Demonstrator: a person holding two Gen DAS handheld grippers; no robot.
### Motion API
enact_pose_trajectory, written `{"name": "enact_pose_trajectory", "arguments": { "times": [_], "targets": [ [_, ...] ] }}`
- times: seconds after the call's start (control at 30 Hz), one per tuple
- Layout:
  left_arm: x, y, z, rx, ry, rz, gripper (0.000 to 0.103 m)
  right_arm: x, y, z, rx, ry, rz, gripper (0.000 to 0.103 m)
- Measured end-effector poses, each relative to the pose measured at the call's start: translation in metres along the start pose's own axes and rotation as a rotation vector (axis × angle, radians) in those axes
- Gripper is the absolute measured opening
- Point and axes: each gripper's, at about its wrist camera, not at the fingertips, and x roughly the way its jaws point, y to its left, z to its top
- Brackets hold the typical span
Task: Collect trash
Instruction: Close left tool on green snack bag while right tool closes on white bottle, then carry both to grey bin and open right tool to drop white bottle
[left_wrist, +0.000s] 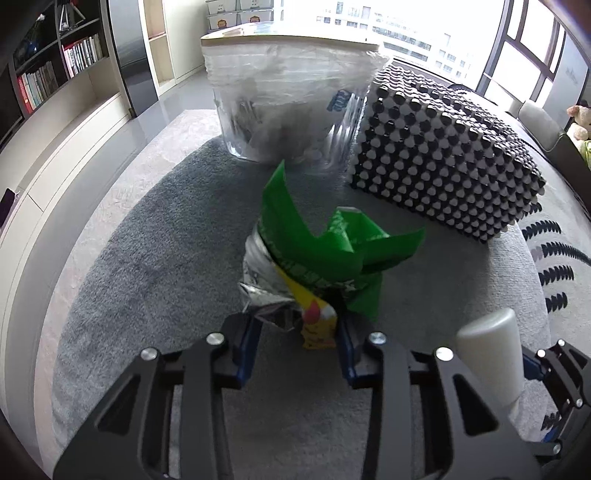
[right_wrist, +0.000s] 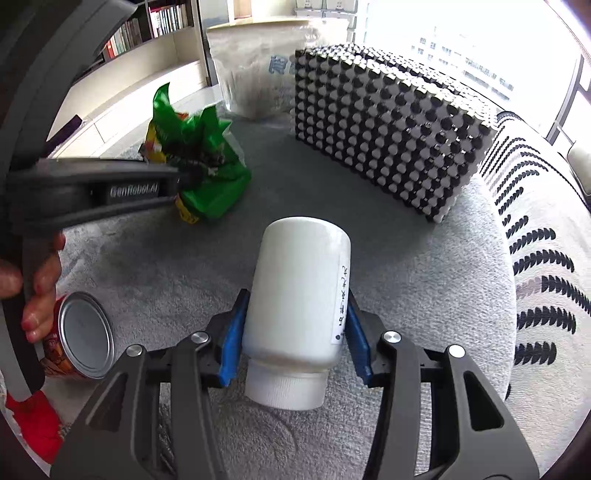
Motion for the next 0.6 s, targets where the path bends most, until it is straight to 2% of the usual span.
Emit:
{"name": "enact_pose_trajectory", "arguments": {
  "times": [0.17,0.37,0.6],
  "targets": [
    [-0.013,0.0,-0.004,-0.024,-0.029,-0.004,0.031,-0.011,-0.011,0.012,0.01,-0.019,-0.002,0.046],
    [-0.041,-0.013,-0.013,0.026,-0.073,0.048,0.031,-0.026,-0.018,0.018,0.019,-0.035,0.002,0.046],
    [-0.086,-0.021,-0.04,0.021,-0.107,0.067,0.031,-0.064,-0.01,0.011,0.002,-0.069,0.027,0.046]
  ]
}}
